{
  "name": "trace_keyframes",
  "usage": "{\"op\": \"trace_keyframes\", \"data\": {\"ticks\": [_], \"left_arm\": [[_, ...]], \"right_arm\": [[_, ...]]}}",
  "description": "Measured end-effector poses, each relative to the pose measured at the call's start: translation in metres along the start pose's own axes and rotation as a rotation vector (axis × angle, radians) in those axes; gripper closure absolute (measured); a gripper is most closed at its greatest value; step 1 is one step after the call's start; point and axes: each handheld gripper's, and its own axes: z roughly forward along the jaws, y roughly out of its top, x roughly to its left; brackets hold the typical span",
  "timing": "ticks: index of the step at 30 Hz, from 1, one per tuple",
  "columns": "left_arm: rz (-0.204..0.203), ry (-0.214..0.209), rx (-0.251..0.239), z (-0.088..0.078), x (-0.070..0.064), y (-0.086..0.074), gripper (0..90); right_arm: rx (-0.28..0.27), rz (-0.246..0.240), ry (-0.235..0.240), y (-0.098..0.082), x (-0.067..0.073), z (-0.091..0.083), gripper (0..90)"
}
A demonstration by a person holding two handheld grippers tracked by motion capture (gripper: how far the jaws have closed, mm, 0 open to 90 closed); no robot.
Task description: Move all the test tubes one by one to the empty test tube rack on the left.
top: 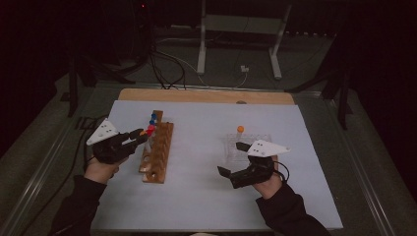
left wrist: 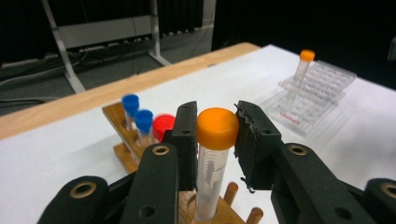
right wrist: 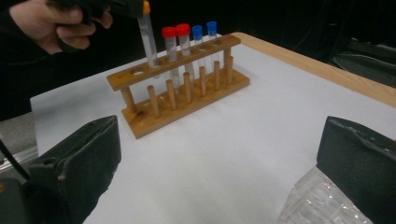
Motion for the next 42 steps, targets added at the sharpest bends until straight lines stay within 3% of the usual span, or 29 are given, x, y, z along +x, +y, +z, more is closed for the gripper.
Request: {"op": "trace_keyframes", "data": {"ticks": [21, 31, 34, 37, 42], "left_arm": [[0.009, 0.009, 0.096, 0.015, -0.001, -0.022, 71.3], [0.015, 0.006, 0.101, 0.016, -0.002, -0.024, 70.9], [0.024, -0.018, 0.08, 0.014, -0.004, -0.022, 65.1], [0.052, -0.024, 0.058, 0.009, -0.011, -0.014, 49.2], [0.064, -0.051, 0.002, 0.0, -0.024, -0.001, 30.0]], "right_arm": [[-0.005, 0.0, 0.012, -0.001, 0.001, -0.002, 0.0], [-0.014, -0.002, 0.013, 0.001, 0.0, -0.005, 0.0], [-0.019, -0.002, 0.013, 0.002, -0.001, -0.006, 0.0], [-0.025, -0.001, 0.003, 0.003, -0.004, -0.008, 0.0], [-0.032, 0.01, -0.047, 0.005, -0.017, -0.015, 0.0]]}}
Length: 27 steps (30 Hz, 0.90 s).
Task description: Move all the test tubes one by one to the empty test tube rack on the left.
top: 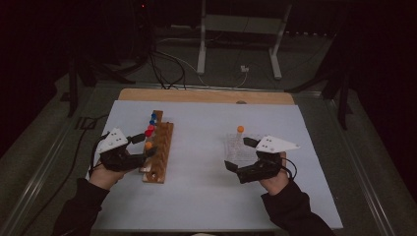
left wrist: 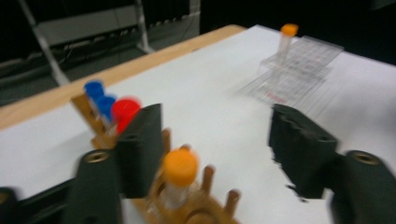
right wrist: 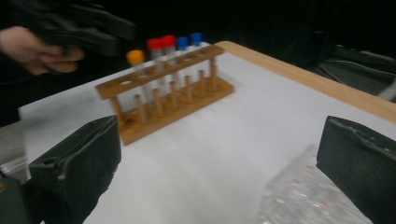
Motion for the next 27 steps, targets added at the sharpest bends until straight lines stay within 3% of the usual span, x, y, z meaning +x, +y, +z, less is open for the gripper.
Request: {"op": "trace_keyframes", "data": {"ticks": [3, 7, 8, 11, 16, 21, 27], "left_arm": [[-0.001, -0.023, -0.019, 0.0, -0.009, 0.006, 15.8], [-0.006, -0.075, -0.033, 0.002, -0.019, 0.011, 4.9], [-0.004, -0.083, -0.034, 0.003, -0.022, 0.012, 3.0], [0.007, -0.116, -0.038, 0.005, -0.029, 0.013, 2.0], [0.028, -0.138, -0.037, 0.008, -0.039, 0.015, 2.0], [0.029, -0.145, -0.042, 0.008, -0.041, 0.016, 2.0], [0.025, -0.144, -0.04, 0.009, -0.04, 0.015, 1.9]], "right_arm": [[0.009, 0.007, -0.051, -0.001, -0.012, -0.002, 0.0], [0.028, 0.041, -0.095, -0.006, -0.03, -0.001, 0.0], [0.04, 0.046, -0.115, -0.009, -0.033, 0.001, 3.4], [0.079, 0.066, -0.167, -0.017, -0.044, 0.012, 7.8], [0.132, 0.086, -0.212, -0.025, -0.058, 0.03, 30.9], [0.186, 0.11, -0.262, -0.028, -0.066, 0.044, 47.8], [0.24, 0.13, -0.307, -0.029, -0.076, 0.059, 56.7]]}}
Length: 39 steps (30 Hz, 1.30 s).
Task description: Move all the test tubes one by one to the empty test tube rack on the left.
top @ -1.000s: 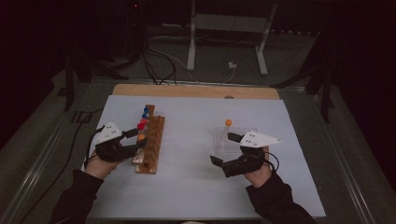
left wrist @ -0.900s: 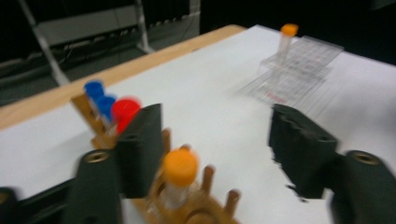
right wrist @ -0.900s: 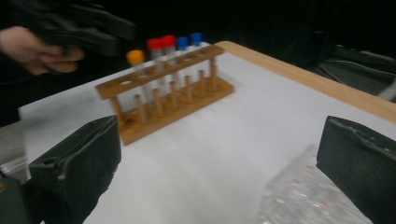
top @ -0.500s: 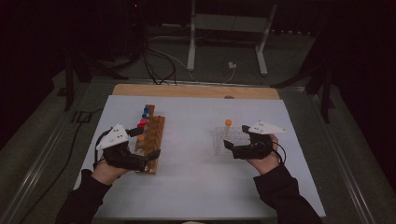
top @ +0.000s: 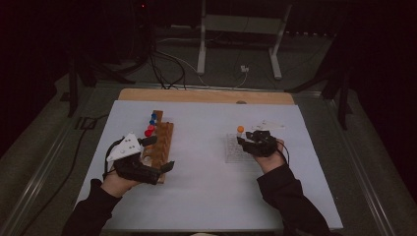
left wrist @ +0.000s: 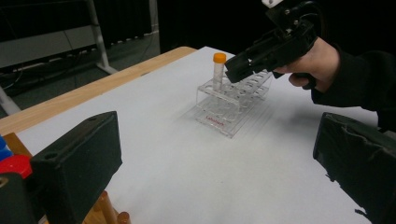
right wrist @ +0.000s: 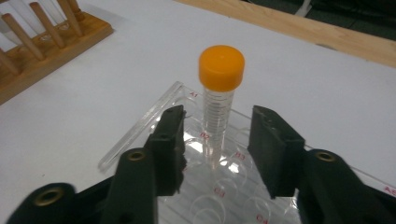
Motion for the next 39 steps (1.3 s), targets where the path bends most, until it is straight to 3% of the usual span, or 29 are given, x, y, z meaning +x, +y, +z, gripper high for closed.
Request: {"op": "trace_keyframes", "data": {"ticks": [11, 15, 21, 28, 34, 39], "left_arm": [[-0.001, 0.003, 0.01, 0.002, 0.001, -0.001, 2.0], [-0.008, 0.007, 0.012, 0.002, 0.002, -0.002, 2.0], [-0.008, 0.005, 0.007, 0.001, 0.001, -0.001, 2.0], [-0.009, -0.017, 0.007, 0.0, 0.0, 0.002, 2.0], [-0.003, -0.045, 0.02, 0.001, -0.005, 0.005, 2.0], [-0.007, -0.08, 0.02, 0.004, -0.008, 0.006, 2.0]], "right_arm": [[0.024, -0.011, -0.007, 0.005, 0.002, 0.016, 73.7], [0.026, -0.021, -0.009, 0.006, 0.003, 0.015, 74.7], [-0.03, -0.047, -0.009, 0.016, 0.004, -0.003, 74.9], [-0.137, -0.083, -0.008, 0.034, 0.008, -0.042, 75.0], [-0.186, -0.129, 0.045, 0.043, 0.023, -0.064, 75.0], [-0.163, -0.172, 0.134, 0.041, 0.043, -0.064, 75.0]]}}
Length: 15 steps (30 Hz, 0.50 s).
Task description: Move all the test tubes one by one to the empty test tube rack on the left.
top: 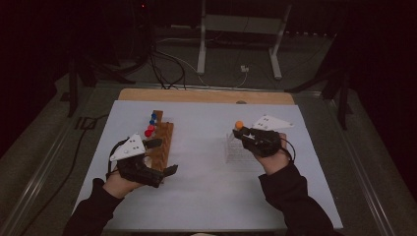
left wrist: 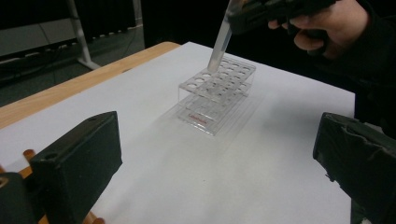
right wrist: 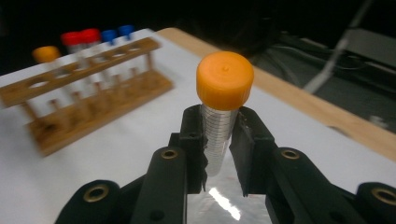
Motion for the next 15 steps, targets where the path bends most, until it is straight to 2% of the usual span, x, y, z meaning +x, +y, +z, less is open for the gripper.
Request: {"op": "trace_keyframes", "data": {"ticks": [8, 15], "left_arm": [[-0.006, -0.048, 0.005, 0.007, -0.004, -0.001, 2.4], [0.018, -0.098, 0.016, 0.019, -0.011, 0.002, 7.1]], "right_arm": [[0.071, -0.042, 0.148, -0.01, 0.032, 0.013, 74.9], [0.112, -0.062, 0.24, -0.019, 0.053, 0.019, 74.9]]}}
